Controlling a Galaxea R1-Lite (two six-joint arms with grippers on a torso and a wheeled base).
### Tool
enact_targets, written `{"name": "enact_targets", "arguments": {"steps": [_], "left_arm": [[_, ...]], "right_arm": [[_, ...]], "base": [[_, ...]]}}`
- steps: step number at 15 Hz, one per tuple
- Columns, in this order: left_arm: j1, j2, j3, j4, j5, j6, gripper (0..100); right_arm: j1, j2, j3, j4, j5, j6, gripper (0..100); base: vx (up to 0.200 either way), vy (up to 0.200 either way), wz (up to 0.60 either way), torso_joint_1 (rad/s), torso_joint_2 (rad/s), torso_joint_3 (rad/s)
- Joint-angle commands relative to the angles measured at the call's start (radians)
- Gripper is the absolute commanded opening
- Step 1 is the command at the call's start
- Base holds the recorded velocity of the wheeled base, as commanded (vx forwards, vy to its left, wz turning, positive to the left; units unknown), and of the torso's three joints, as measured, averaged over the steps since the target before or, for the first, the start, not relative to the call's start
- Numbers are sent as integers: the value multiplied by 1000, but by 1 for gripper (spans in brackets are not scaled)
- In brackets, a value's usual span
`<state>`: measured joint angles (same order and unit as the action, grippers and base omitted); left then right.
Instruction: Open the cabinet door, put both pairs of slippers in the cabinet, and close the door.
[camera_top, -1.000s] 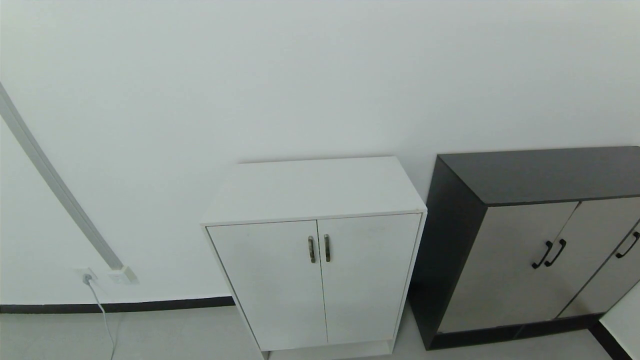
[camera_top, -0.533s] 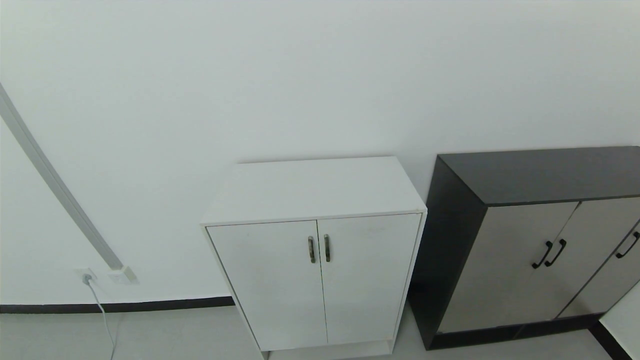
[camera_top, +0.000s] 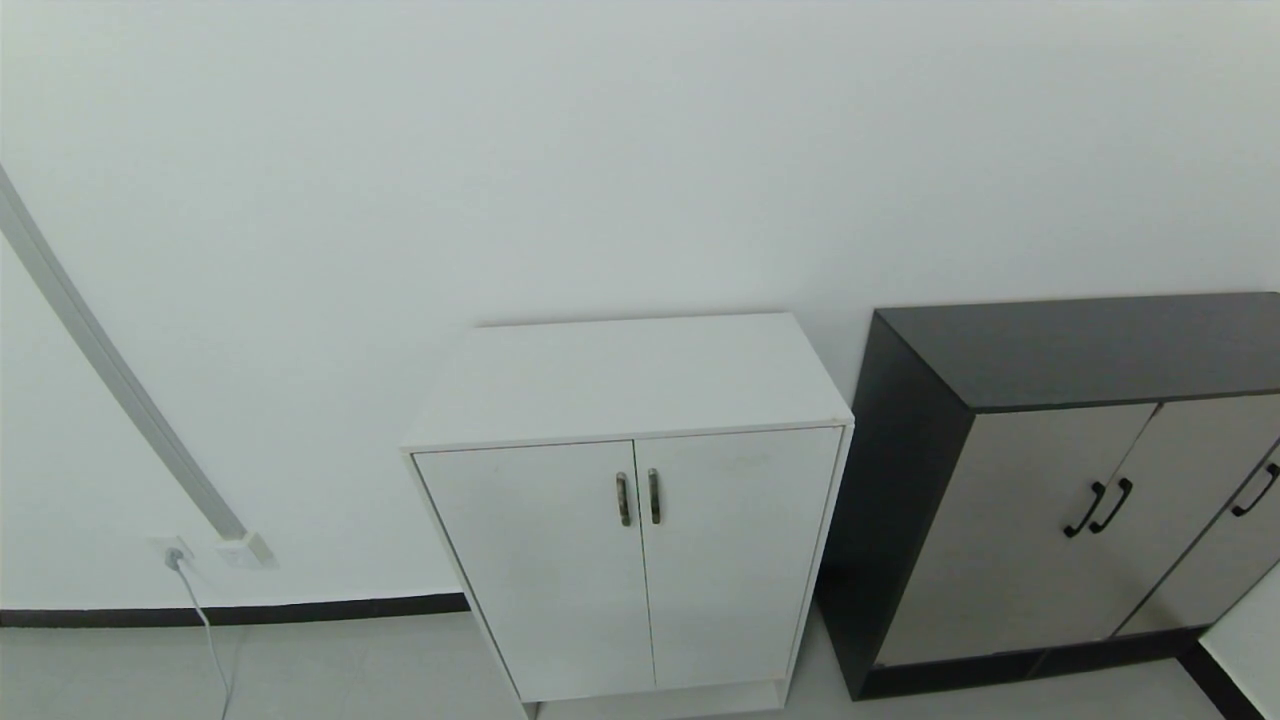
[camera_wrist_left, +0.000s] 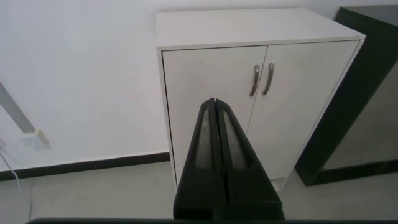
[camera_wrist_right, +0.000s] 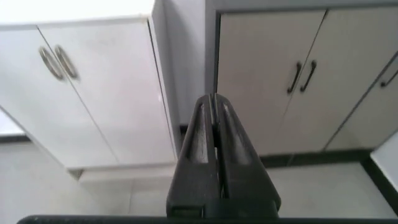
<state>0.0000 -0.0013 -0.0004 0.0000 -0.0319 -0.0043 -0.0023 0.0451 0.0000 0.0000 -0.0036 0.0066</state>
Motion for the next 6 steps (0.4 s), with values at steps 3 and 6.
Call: {"name": "enact_targets", "arguments": {"steps": [3,6], "left_arm": [[0,1,0,0,0,0,0],[0,1,-1,0,0,0,0]], "right_arm": [[1,-44,0,-8,-35,73,0],[1,-44,0,-6,-35,70,0]], "base": [[0,0,0,0,0,0],[0,0,0,0,0,0]]}}
